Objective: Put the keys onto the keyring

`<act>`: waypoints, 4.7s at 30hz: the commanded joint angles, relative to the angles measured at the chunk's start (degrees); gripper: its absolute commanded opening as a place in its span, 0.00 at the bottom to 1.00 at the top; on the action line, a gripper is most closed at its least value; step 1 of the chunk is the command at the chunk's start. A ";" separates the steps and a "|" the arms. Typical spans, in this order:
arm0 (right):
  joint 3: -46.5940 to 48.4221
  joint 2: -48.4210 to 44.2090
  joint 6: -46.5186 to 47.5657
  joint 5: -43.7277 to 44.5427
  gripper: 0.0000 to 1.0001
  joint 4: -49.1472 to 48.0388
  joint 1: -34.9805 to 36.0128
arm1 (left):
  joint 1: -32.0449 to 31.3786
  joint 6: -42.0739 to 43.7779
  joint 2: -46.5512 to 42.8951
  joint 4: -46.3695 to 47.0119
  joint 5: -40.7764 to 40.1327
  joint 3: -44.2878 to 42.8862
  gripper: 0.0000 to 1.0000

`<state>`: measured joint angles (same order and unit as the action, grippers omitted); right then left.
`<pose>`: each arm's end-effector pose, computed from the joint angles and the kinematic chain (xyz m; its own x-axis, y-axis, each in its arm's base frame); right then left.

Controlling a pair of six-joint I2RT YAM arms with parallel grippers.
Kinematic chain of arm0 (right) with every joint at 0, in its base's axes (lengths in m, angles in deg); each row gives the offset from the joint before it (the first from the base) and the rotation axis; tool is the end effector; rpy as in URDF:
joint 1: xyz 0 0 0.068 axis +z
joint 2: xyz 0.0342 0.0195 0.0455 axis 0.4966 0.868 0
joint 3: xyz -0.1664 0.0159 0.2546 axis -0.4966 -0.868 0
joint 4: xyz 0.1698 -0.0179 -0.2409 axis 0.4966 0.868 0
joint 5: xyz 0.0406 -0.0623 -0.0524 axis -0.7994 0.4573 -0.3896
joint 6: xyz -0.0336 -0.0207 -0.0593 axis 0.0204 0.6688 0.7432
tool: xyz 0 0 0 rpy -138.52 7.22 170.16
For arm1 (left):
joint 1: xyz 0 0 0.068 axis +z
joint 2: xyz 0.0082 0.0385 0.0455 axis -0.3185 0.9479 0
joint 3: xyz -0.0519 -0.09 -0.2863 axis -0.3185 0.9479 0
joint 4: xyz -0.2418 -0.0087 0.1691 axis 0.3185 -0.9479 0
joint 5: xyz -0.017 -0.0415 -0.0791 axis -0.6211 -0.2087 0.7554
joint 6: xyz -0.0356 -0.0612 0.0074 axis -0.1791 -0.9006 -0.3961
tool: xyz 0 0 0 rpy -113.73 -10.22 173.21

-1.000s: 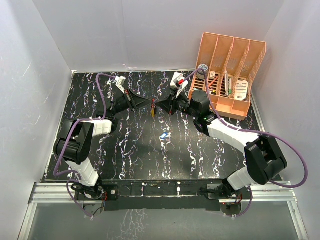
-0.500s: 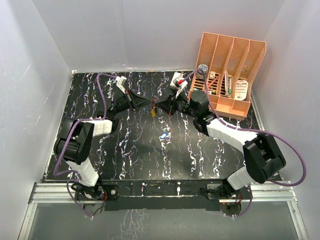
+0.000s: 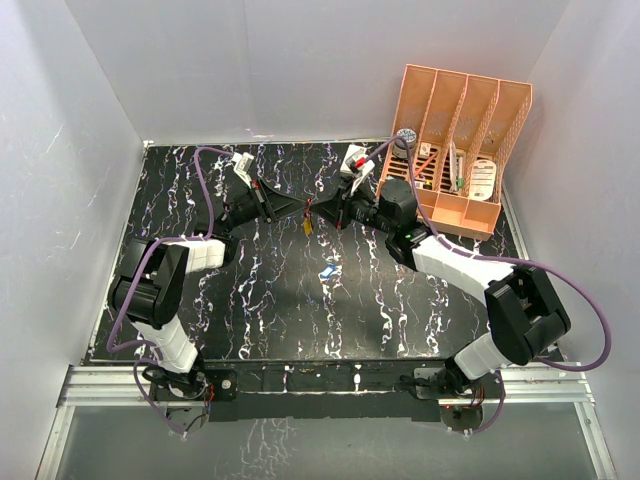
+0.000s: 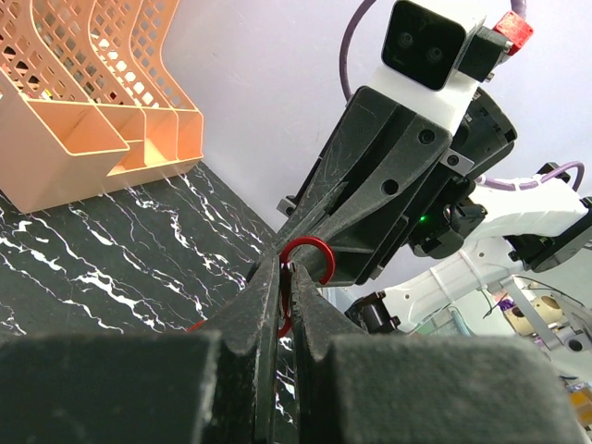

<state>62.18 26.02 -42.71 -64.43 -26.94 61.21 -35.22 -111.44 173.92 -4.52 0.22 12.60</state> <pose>0.3171 0.2262 0.2982 -0.3216 0.1212 -0.9391 -0.8021 0.4922 0.3382 0.3440 -0.1518 0.2666 -0.5858 -0.4036 -0.7028 0.7639 0.0145 -0.6451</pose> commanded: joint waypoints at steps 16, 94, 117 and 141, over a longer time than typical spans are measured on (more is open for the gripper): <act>3.91 1.26 0.00 2.83 0.05 -0.89 -0.15 | -0.37 0.69 -2.76 17.73 0.74 -1.28 0.00; -3.05 9.50 -11.77 23.28 0.30 28.55 10.92 | 1.82 3.15 -8.40 17.77 -3.11 8.90 0.00; -1.84 12.56 -12.04 23.33 0.24 27.21 10.84 | 2.19 3.24 -8.45 17.77 -3.03 9.36 0.00; -5.89 1.62 -9.74 30.48 0.00 21.73 10.87 | 2.23 3.24 -8.47 17.80 -3.02 9.39 0.00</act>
<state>56.69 33.78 -54.32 -37.76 0.49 71.90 -33.29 -108.75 168.54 -4.43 -2.88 21.62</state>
